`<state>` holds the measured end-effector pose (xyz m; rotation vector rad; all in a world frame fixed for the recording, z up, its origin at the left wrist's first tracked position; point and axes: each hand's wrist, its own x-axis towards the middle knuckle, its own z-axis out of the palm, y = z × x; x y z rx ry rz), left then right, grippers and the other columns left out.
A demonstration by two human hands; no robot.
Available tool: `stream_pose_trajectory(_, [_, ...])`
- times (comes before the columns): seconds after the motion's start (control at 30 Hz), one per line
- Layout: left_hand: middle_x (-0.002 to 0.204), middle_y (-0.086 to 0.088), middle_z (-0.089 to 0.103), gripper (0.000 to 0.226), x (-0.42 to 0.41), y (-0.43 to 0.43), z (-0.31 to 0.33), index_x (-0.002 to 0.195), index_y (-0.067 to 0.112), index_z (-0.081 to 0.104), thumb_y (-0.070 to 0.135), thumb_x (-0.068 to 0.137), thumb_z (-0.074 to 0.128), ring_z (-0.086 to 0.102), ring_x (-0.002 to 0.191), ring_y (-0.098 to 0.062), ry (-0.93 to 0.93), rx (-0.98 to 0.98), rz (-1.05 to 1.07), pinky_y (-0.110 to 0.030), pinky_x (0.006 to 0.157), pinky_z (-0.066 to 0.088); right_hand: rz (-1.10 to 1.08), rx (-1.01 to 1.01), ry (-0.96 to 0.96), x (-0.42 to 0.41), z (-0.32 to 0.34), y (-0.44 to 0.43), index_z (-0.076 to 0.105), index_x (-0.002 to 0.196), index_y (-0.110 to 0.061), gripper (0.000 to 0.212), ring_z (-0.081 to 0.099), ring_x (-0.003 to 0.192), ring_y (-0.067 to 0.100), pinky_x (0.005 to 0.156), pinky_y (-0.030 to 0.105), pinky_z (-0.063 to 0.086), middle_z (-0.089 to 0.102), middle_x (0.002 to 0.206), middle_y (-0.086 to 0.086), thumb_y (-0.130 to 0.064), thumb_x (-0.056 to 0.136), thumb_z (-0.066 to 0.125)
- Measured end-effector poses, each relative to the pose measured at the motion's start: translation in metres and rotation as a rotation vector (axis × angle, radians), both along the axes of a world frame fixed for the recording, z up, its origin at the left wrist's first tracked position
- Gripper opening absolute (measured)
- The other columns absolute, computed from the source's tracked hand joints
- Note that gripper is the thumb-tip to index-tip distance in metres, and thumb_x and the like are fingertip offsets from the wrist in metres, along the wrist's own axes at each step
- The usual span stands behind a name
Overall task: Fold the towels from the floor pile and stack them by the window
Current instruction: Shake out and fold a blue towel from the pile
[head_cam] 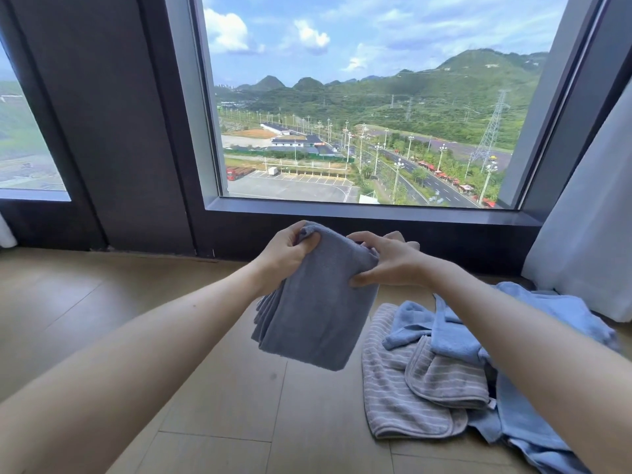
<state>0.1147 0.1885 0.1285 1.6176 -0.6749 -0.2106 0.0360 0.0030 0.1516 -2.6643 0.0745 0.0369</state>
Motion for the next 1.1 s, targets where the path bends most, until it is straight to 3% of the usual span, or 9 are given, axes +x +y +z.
stream_pose_trajectory(0.13, [0.093, 0.0, 0.064, 0.017, -0.002, 0.0, -0.002, 0.093, 0.021, 0.062, 0.017, 0.097, 0.047, 0.06, 0.091, -0.016, 0.002, 0.01, -0.044, -0.035, 0.087, 0.049, 0.075, -0.109, 0.065, 0.006, -0.007, -0.007, 0.06, 0.087, -0.031, 0.03, 0.041, 0.105, 0.02, 0.091, 0.039, 0.034, 0.054, 0.101, -0.006, -0.051, 0.067, 0.071])
stream_pose_trajectory(0.23, [0.092, 0.0, 0.063, 0.016, -0.002, 0.003, -0.004, 0.094, 0.02, 0.061, 0.016, 0.097, 0.046, 0.06, 0.089, -0.014, -0.03, 0.032, -0.048, -0.033, 0.085, 0.05, 0.088, 0.018, 0.101, 0.005, -0.009, -0.01, 0.062, 0.091, -0.021, 0.027, 0.059, 0.096, 0.02, 0.084, 0.036, 0.05, 0.064, 0.096, -0.001, -0.032, 0.069, 0.073])
stream_pose_trajectory(0.33, [0.089, 0.0, 0.06, 0.015, 0.003, 0.007, -0.005, 0.092, 0.02, 0.058, 0.017, 0.098, 0.045, 0.057, 0.085, -0.014, -0.03, 0.001, 0.05, -0.029, 0.079, 0.049, 0.006, 0.158, -0.046, 0.005, -0.006, -0.015, 0.057, 0.078, -0.02, 0.017, 0.054, 0.075, 0.013, 0.067, 0.026, 0.043, 0.058, 0.078, -0.003, -0.021, 0.073, 0.073])
stream_pose_trajectory(0.5, [0.096, -0.003, 0.059, 0.015, 0.01, 0.006, -0.005, 0.101, 0.021, 0.05, 0.035, 0.096, 0.046, 0.057, 0.09, -0.019, 0.033, -0.083, 0.282, -0.035, 0.079, 0.049, -0.155, 0.748, -0.33, 0.018, 0.0, -0.013, 0.061, 0.099, -0.02, 0.03, 0.063, 0.087, 0.017, 0.079, 0.032, 0.054, 0.065, 0.094, 0.003, -0.009, 0.075, 0.074])
stream_pose_trajectory(0.6, [0.099, -0.002, 0.065, 0.037, 0.008, 0.004, -0.003, 0.11, 0.011, 0.053, 0.042, 0.09, 0.054, 0.063, 0.091, -0.018, 0.317, -0.155, 0.197, -0.031, 0.077, 0.052, -0.252, 0.887, -0.396, 0.023, -0.002, -0.006, 0.062, 0.102, -0.015, 0.026, 0.064, 0.087, 0.019, 0.079, 0.033, 0.055, 0.066, 0.094, 0.004, -0.011, 0.078, 0.072])
stream_pose_trajectory(0.7, [0.094, -0.001, 0.068, 0.013, -0.001, 0.005, -0.003, 0.096, 0.014, 0.061, 0.027, 0.091, 0.058, 0.064, 0.084, -0.015, 0.398, -0.069, 0.094, -0.027, 0.071, 0.05, -0.33, 0.962, -0.43, 0.025, -0.004, -0.005, 0.063, 0.095, -0.015, 0.017, 0.064, 0.081, 0.018, 0.072, 0.03, 0.054, 0.066, 0.09, 0.003, -0.016, 0.08, 0.071])
stream_pose_trajectory(0.8, [0.1, 0.0, 0.063, 0.015, -0.001, 0.004, -0.002, 0.107, 0.018, 0.055, 0.027, 0.095, 0.052, 0.062, 0.087, -0.016, 0.337, -0.079, 0.183, -0.031, 0.076, 0.051, -0.299, 1.036, -0.363, 0.023, -0.004, -0.004, 0.063, 0.101, -0.016, 0.023, 0.064, 0.082, 0.016, 0.07, 0.029, 0.053, 0.067, 0.095, 0.003, -0.022, 0.081, 0.071])
stream_pose_trajectory(1.0, [0.093, 0.001, 0.062, 0.016, 0.003, 0.006, 0.007, 0.105, 0.019, 0.054, 0.029, 0.098, 0.044, 0.061, 0.082, -0.016, 0.273, -0.206, 0.241, -0.031, 0.074, 0.052, -0.109, 1.179, -0.058, 0.017, -0.018, -0.004, 0.05, 0.12, -0.025, 0.046, 0.063, 0.104, 0.023, 0.089, 0.043, 0.052, 0.064, 0.115, 0.002, -0.04, 0.08, 0.068])
stream_pose_trajectory(1.1, [0.091, -0.002, 0.06, 0.016, 0.007, 0.007, 0.008, 0.095, 0.02, 0.052, 0.032, 0.099, 0.043, 0.06, 0.079, -0.017, 0.319, -0.198, 0.295, -0.033, 0.072, 0.052, -0.143, 1.217, 0.009, 0.016, -0.031, 0.007, 0.052, 0.118, -0.016, 0.045, 0.066, 0.097, 0.022, 0.081, 0.036, 0.054, 0.067, 0.109, 0.006, -0.029, 0.079, 0.072])
